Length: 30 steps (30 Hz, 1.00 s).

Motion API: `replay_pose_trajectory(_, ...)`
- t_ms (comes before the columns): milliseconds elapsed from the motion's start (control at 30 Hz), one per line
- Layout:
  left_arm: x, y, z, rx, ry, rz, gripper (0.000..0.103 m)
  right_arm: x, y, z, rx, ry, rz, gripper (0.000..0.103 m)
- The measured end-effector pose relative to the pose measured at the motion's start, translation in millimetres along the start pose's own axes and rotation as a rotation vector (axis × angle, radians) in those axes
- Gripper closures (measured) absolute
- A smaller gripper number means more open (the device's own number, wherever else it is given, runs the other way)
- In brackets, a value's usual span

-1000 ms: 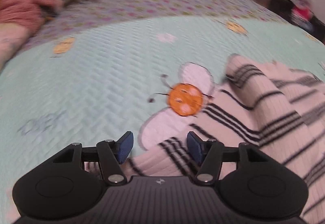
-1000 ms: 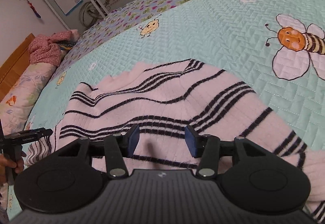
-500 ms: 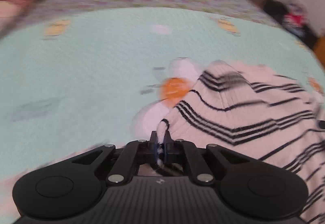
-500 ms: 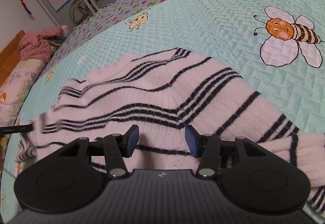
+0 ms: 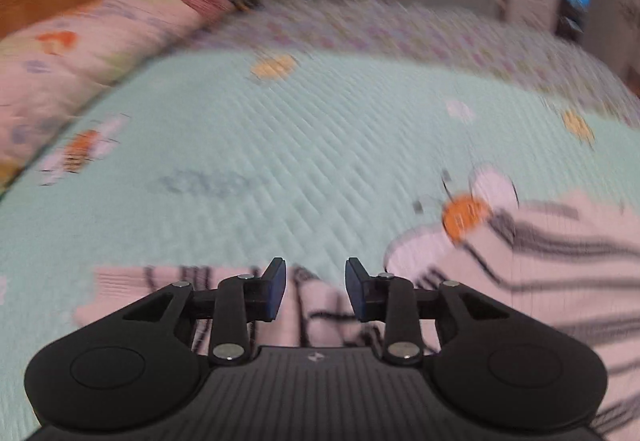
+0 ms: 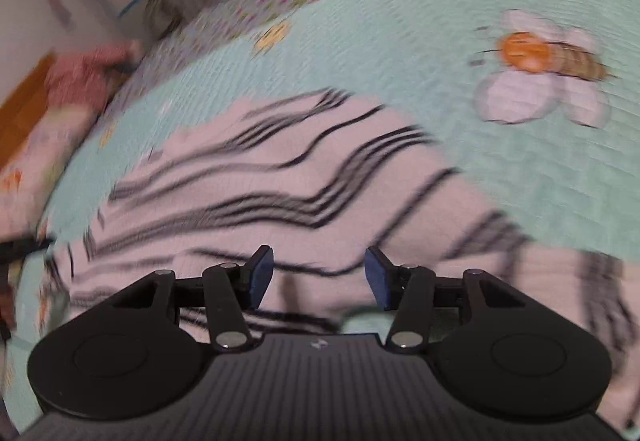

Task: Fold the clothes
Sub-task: 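Release the hem with the left gripper and lay the sweater flat, then grasp a striped sweater sleeve cuff with the right gripper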

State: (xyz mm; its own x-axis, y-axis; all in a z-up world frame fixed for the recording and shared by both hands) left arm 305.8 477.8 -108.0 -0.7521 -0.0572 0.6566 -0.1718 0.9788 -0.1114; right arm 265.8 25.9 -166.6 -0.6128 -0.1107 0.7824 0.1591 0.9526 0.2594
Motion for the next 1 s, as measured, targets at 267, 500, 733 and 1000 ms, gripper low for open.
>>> replay_pose_trajectory(267, 25.0, -111.2, 41.6, -0.273, 0.056, 0.263, 0.064, 70.1, -104.0, 18.1, -0.309, -0.185, 0.247, 0.044)
replay_pose_trajectory(500, 25.3, -193.5, 86.3, -0.399, 0.138, 0.492, 0.055, 103.2, -179.9, 35.6, -0.251, -0.191, 0.55, 0.043)
replay_pose_trajectory(733, -6.0, -200.0, 114.9, -0.319, 0.279, 0.48, 0.055, 71.6, -224.1, 2.3, -0.407, -0.035, 0.367, 0.03)
replay_pose_trajectory(1000, -4.0, -205.1, 132.3, -0.388, 0.219, 0.456, 0.046, 26.5, -194.4, -50.9, -0.317, 0.051, 0.19, 0.092)
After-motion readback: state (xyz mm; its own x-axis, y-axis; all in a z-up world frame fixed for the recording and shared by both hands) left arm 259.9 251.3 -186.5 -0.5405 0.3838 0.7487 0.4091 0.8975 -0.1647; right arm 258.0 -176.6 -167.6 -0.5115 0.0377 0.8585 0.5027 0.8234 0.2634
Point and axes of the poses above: each gripper's, at about its wrist camera, not at the fingertips, and x roughly against the way its jaws point, y to its left, z to its underside, the point moved 2 cm from there along -x, roughly the way its jaws point, and after that the axes turned 15 degrees about z, right-handed, at the moved point
